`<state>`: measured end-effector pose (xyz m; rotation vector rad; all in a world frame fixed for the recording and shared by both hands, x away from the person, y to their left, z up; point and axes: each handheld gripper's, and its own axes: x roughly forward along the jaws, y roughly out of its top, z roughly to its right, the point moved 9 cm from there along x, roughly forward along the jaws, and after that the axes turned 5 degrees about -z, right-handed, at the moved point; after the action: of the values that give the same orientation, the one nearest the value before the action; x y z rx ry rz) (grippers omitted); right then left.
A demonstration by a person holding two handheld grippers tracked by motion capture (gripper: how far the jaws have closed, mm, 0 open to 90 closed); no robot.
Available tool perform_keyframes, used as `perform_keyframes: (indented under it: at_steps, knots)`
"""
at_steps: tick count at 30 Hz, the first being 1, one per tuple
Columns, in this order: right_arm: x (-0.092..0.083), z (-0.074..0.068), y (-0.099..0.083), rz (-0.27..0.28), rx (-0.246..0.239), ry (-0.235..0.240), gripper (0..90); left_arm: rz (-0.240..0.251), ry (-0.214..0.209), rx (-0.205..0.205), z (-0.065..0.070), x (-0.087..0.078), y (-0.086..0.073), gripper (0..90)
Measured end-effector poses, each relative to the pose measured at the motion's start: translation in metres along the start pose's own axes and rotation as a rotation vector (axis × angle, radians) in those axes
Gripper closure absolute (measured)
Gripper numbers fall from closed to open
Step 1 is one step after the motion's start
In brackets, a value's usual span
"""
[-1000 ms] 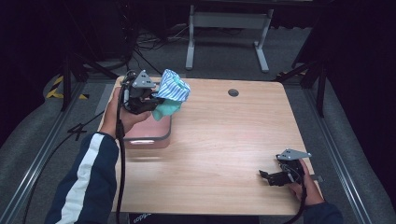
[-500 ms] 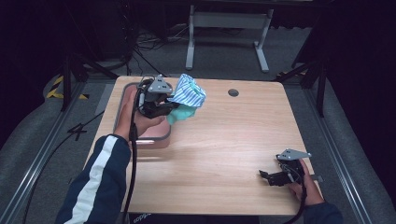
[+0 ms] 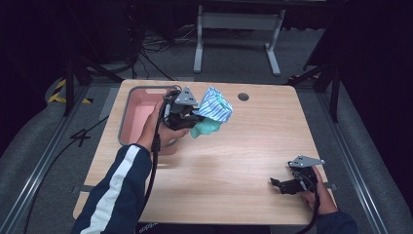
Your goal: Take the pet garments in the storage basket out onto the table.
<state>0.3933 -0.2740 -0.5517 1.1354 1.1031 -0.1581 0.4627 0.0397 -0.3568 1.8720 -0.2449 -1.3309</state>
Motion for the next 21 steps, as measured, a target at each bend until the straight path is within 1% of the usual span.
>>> perform_keyframes:
  at_steps: [2, 4, 8, 9, 10, 14, 17, 19, 21]
  knots:
    - [0.0, 0.0, 0.0, 0.0, 0.0, 0.0, 0.0, -0.006, -0.018, 0.005, 0.006, 0.008, 0.001, 75.2]
    - [0.0, 0.0, 0.0, 0.0, 0.0, 0.0, 0.0, -0.013, -0.024, 0.013, 0.011, 0.014, 0.001, 75.2]
    - [0.0, 0.0, 0.0, 0.0, 0.0, 0.0, 0.0, -0.02, -0.052, 0.015, 0.021, 0.031, 0.0, 75.2]
    - [0.0, 0.0, 0.0, 0.0, 0.0, 0.0, 0.0, -0.031, -0.056, 0.025, 0.023, 0.035, -0.001, 75.2]
    - [0.0, 0.0, 0.0, 0.0, 0.0, 0.0, 0.0, -0.031, -0.056, 0.025, 0.023, 0.035, -0.001, 75.2]
    - [0.0, 0.0, 0.0, 0.0, 0.0, 0.0, 0.0, -0.063, -0.072, 0.029, 0.031, 0.053, -0.006, 75.2]
    - [0.0, 0.0, 0.0, 0.0, -0.002, -0.001, 0.0, -0.078, -0.074, 0.032, 0.034, 0.062, -0.009, 75.2]
    - [0.0, 0.0, 0.0, 0.0, -0.001, -0.001, 0.0, -0.092, -0.088, 0.025, 0.038, 0.069, -0.013, 75.1]
    - [0.0, 0.0, 0.0, 0.0, -0.001, -0.001, 0.0, -0.106, -0.097, 0.027, 0.042, 0.077, -0.017, 75.1]
